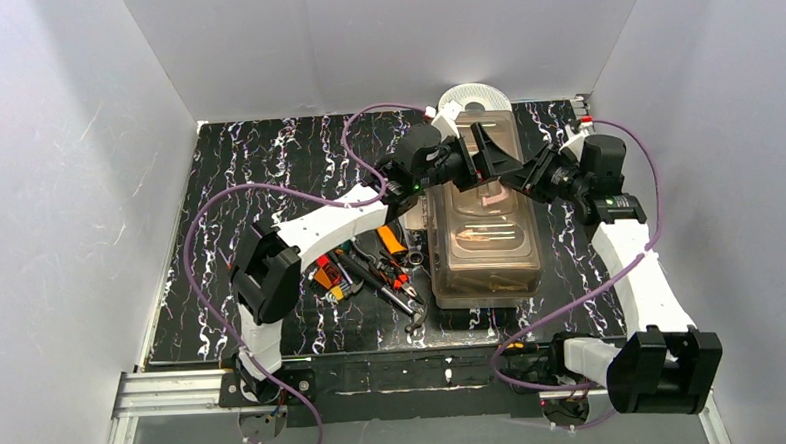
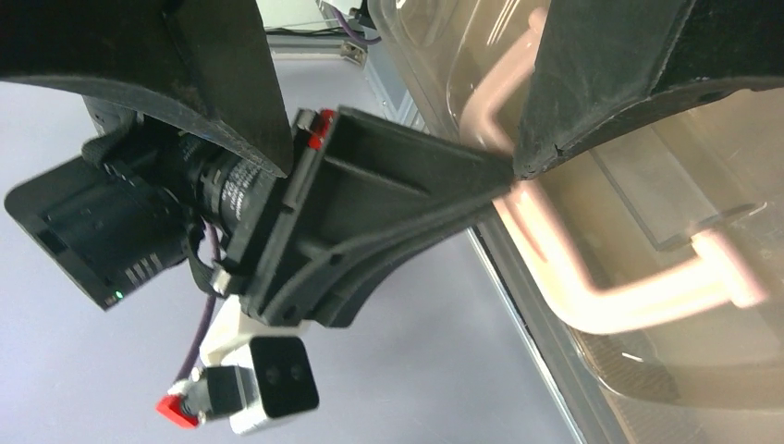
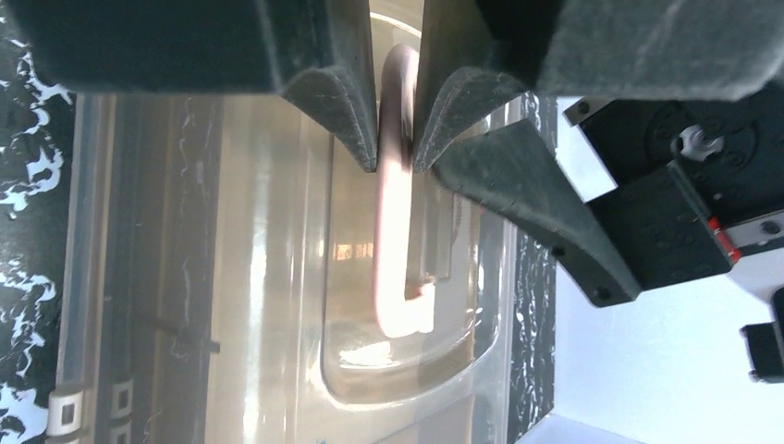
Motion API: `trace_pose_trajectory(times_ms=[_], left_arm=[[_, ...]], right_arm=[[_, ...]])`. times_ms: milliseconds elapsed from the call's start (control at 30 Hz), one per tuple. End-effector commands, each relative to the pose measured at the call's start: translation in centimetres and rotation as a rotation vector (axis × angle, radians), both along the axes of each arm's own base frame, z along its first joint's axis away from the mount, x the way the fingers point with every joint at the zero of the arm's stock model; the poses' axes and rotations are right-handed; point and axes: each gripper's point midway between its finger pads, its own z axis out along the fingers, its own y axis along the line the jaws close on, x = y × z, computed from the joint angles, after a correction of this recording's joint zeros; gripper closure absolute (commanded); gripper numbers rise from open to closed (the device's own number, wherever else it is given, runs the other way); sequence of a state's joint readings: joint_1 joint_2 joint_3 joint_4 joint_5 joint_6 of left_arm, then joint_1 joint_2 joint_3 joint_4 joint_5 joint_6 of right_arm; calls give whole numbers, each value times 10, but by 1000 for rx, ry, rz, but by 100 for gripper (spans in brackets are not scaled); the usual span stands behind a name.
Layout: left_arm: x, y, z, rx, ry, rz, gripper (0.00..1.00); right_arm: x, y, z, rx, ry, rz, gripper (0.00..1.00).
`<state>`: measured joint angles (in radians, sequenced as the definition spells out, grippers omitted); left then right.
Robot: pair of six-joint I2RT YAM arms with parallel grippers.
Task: Pack the tool kit
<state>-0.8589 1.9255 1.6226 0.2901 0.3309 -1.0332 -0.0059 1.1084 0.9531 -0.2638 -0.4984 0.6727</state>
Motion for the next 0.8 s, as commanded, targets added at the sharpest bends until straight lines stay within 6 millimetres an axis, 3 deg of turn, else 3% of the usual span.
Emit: trace_pose_trajectory(times_ms=[0,100,200,333,533,767], left_arm=[[-12,27,70,-100,-101,-3,12],[-2,53,72,-58,-112,41,11],[10,92,73,20,-154,119,7],[20,144,56,126,-163,222,4],[3,196,30,234,-167,294,2],[-18,228,5,335,-165,308,2]], right_arm=[[14,2,29,-30,-102,32,77],[14,6,38,-49,-123,43,83],[14,12,44,-79,-131,61,84],[17,19,46,-103,-123,91,82],[27,22,33,-141,-59,98,78],[32,32,29,-169,-45,107,74]])
